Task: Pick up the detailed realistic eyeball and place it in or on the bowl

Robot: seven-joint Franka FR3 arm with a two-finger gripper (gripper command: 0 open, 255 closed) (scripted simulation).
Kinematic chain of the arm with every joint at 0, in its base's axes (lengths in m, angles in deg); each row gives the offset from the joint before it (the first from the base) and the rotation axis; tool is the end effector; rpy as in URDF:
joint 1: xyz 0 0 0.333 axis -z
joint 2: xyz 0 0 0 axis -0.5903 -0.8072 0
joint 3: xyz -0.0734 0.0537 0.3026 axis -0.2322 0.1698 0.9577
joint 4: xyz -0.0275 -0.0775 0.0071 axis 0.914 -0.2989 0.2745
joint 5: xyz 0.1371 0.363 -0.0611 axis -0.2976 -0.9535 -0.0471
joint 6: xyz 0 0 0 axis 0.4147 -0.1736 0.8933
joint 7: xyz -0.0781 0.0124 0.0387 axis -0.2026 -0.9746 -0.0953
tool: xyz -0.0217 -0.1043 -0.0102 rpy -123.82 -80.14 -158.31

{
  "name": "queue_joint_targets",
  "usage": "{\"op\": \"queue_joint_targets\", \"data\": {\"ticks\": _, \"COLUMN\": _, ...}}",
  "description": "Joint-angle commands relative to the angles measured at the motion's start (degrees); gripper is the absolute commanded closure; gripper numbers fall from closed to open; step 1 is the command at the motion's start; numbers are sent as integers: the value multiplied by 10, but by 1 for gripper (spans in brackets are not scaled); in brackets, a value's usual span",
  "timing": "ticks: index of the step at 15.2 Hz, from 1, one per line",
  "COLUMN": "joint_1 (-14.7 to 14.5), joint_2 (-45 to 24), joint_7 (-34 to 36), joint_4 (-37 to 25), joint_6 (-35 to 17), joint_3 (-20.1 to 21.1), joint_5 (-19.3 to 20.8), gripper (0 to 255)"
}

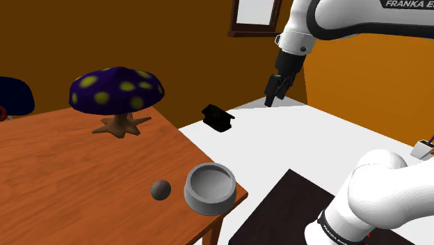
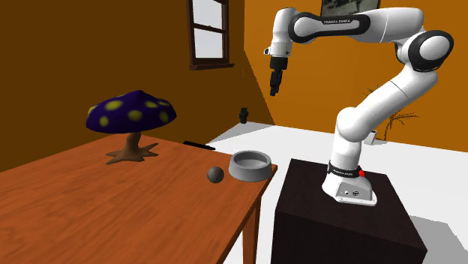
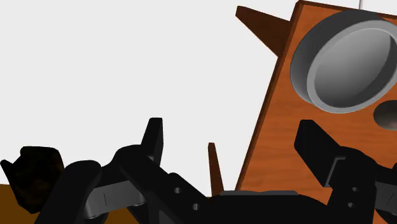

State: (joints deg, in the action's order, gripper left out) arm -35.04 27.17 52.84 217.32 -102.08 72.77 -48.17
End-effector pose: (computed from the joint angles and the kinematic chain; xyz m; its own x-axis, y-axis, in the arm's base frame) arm 0.3224 -0.0043 0.5914 0.9965 0.0286 0.0788 0.0292 -0.9995 -0.0072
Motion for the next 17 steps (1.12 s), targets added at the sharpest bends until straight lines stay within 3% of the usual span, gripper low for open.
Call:
{"op": "queue_joint_targets", "data": {"ticks": 1, "joint_1": 0, "joint_2": 0, "joint_7": 0, "joint_4": 0, "joint_6": 0, "joint_3": 0, "joint_5": 0, "gripper": 0}}
{"op": "queue_joint_targets", "data": {"ticks": 9, "joint_1": -27, "joint_2": -30, "joint_7": 125, "joint_4": 39, "joint_6": -87, "joint_3": 116, "joint_5": -37, "gripper": 0}}
{"op": "queue_joint_targets", "data": {"ticks": 17, "joint_1": -35, "joint_2": -123, "joint_7": 259, "joint_4": 25, "joint_6": -177, "joint_3": 239, "joint_5": -42, "gripper": 0}}
